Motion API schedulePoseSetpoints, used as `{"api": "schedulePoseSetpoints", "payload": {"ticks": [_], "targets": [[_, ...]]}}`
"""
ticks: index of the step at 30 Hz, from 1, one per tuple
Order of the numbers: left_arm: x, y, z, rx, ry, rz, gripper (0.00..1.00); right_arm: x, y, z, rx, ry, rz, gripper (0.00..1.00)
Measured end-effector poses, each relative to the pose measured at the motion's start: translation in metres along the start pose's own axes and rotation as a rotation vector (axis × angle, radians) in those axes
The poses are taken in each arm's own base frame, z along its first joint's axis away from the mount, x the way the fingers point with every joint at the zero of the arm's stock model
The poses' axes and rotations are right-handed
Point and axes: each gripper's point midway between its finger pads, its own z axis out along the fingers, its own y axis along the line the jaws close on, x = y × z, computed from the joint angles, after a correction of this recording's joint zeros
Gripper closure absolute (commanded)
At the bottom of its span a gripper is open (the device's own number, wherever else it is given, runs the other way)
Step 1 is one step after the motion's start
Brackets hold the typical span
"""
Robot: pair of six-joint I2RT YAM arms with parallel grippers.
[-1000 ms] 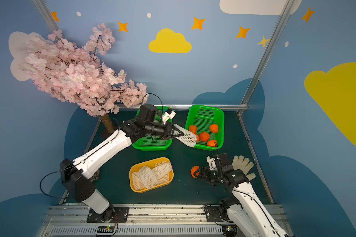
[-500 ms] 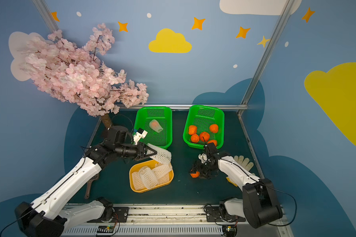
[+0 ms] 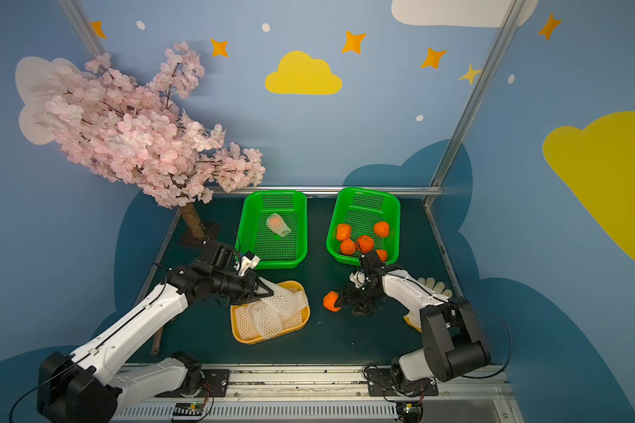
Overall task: Remove foam nets from oranges
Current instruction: Place the foam net into the storage box.
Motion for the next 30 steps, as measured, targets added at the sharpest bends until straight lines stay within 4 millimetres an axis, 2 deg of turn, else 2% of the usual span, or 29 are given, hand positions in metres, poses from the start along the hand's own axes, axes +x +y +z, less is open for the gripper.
{"api": "schedulePoseSetpoints", "payload": {"ticks": [5, 14, 18, 21, 27, 30], "targets": [[-0.006, 0.027, 0.014, -0.055, 0.026, -0.071, 0.84, -0.001, 0.004, 0.003, -0.024, 0.01, -0.004, 0.28], [-0.013, 0.063, 0.043, -0.144, 0.125, -0.125, 0.85, -0.014, 0.021, 0.006, -0.078, -0.011, -0.039, 0.27], [-0.012, 0.074, 0.049, -0.176, 0.152, -0.139, 0.81, -0.021, 0.032, 0.008, -0.098, -0.012, -0.061, 0.27], [-0.014, 0.076, 0.05, -0.188, 0.15, -0.127, 0.7, -0.025, 0.041, 0.011, -0.111, -0.006, -0.082, 0.27], [-0.017, 0.077, 0.048, -0.206, 0.142, -0.11, 0.43, -0.026, 0.048, 0.023, -0.107, 0.029, -0.097, 0.27], [-0.018, 0.077, 0.047, -0.217, 0.136, -0.112, 0.34, -0.026, 0.048, 0.029, -0.101, 0.046, -0.098, 0.28]]}}
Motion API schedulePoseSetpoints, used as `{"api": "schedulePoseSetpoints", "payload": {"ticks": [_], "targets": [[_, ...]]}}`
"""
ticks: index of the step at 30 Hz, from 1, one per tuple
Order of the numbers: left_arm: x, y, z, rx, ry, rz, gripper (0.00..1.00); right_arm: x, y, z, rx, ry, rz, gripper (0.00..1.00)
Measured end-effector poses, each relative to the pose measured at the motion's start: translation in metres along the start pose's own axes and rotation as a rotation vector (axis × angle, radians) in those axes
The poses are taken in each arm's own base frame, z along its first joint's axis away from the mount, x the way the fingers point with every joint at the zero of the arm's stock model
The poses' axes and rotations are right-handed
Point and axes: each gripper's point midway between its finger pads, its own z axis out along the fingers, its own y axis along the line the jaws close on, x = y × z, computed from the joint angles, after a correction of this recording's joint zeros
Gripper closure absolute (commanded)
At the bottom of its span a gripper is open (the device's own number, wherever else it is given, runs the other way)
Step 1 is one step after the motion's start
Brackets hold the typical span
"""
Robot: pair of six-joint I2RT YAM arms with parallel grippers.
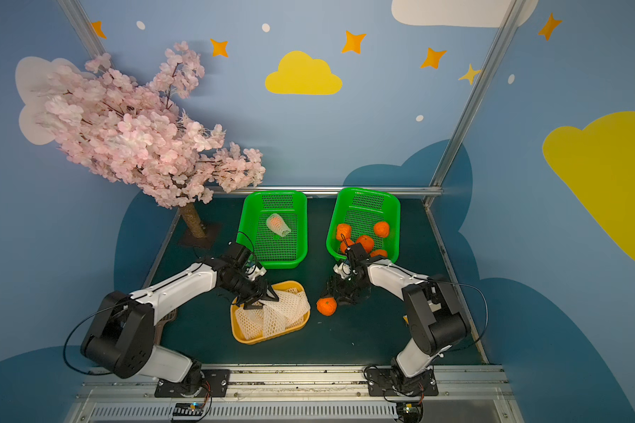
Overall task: Remove foam nets from oranges
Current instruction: Place the foam net into the storage box, then pick up the orange from the center of the board.
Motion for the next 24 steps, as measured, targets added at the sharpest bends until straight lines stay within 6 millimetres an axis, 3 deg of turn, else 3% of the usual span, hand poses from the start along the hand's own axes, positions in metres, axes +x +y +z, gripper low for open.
{"api": "schedulePoseSetpoints", "payload": {"ticks": [4, 10, 13, 24], "targets": [[-0.003, -0.008, -0.012, -0.011, -0.035, 0.01, 0.26, 0.001, 0.0, 0.004, 0.005, 0.015, -0.002, 0.31], [-0.012, -0.048, -0.055, 0.034, -0.17, 0.091, 0.19, 0.005, 0.003, 0.004, 0.009, 0.029, -0.013, 0.29], [-0.013, -0.058, -0.066, 0.046, -0.202, 0.107, 0.18, 0.009, 0.006, 0.004, 0.01, 0.036, -0.022, 0.28], [-0.003, -0.037, -0.069, -0.045, -0.185, 0.041, 0.11, 0.021, 0.011, 0.01, 0.019, 0.074, -0.06, 0.24]]}}
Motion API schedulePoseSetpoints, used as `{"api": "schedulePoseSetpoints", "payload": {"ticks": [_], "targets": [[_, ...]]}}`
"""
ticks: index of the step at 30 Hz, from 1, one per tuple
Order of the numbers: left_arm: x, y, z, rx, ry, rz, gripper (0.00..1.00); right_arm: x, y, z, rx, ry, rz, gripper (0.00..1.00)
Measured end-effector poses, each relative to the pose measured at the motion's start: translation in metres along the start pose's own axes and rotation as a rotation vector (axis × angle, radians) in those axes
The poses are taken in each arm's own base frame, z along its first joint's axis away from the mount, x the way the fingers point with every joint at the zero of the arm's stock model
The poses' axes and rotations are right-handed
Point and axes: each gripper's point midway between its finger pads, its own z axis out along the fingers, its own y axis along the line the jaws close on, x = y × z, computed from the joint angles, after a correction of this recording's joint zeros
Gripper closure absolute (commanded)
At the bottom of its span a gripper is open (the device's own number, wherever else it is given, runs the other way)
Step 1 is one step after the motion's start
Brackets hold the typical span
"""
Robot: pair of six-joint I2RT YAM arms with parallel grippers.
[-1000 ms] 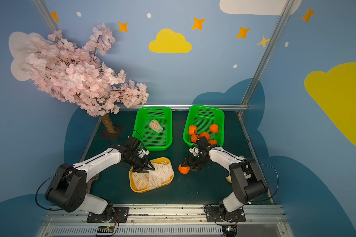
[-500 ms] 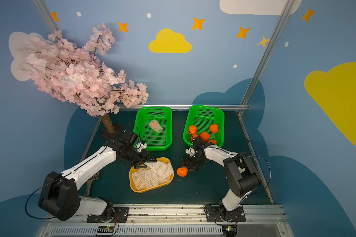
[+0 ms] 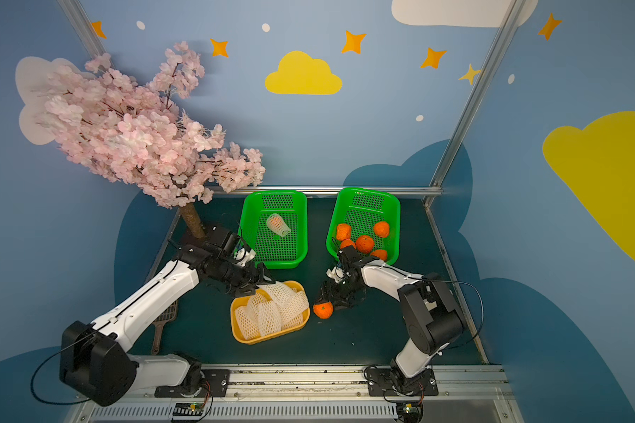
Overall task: Remove foam nets from oranges
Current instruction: Pick up the orange from the center of the board.
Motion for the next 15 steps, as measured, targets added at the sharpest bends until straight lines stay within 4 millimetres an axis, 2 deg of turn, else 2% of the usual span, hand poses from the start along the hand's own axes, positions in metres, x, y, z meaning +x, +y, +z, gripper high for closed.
{"api": "schedulePoseSetpoints", "payload": {"ticks": [9, 15], "targets": [[0.007, -0.007, -0.035, 0.002, -0.108, 0.033, 0.05, 0.014, -0.002, 0.008, 0.019, 0.04, -0.016, 0.26], [0.002, -0.022, -0.068, 0.026, -0.245, 0.093, 0.0, 0.013, -0.003, 0.008, 0.027, 0.038, -0.02, 0.35]]}}
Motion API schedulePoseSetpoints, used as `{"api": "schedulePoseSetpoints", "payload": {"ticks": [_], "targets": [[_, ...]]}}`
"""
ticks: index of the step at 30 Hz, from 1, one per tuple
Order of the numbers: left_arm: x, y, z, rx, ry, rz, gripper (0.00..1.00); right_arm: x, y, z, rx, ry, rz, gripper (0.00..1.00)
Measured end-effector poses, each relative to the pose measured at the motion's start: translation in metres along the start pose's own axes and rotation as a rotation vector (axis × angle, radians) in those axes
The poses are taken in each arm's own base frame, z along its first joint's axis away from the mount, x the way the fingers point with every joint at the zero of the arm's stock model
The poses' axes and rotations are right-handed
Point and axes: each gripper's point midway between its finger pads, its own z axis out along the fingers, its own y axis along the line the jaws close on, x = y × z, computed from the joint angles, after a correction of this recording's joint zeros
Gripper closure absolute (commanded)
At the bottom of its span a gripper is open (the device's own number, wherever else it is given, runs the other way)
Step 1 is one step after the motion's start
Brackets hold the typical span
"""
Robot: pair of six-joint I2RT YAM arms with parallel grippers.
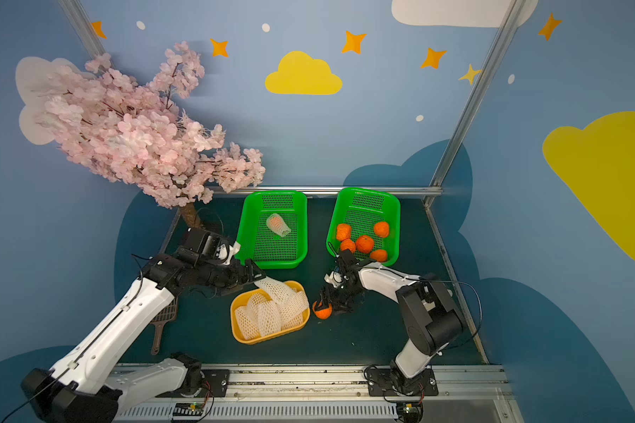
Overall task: Remove foam nets from oranges
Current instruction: Pick up the orange from the center of the board.
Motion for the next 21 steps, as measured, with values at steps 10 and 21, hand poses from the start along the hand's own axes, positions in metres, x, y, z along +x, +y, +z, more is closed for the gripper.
{"api": "schedulePoseSetpoints", "payload": {"ticks": [10, 21], "targets": [[-0.047, -0.043, -0.066, 0.042, -0.3, 0.201, 0.0, 0.005, -0.001, -0.01, 0.032, -0.008, 0.003, 0.53], [-0.124, -0.08, -0.033, 0.025, -0.315, 0.326, 0.0, -0.004, 0.037, -0.116, -0.011, -0.241, -0.031, 0.58]]}}
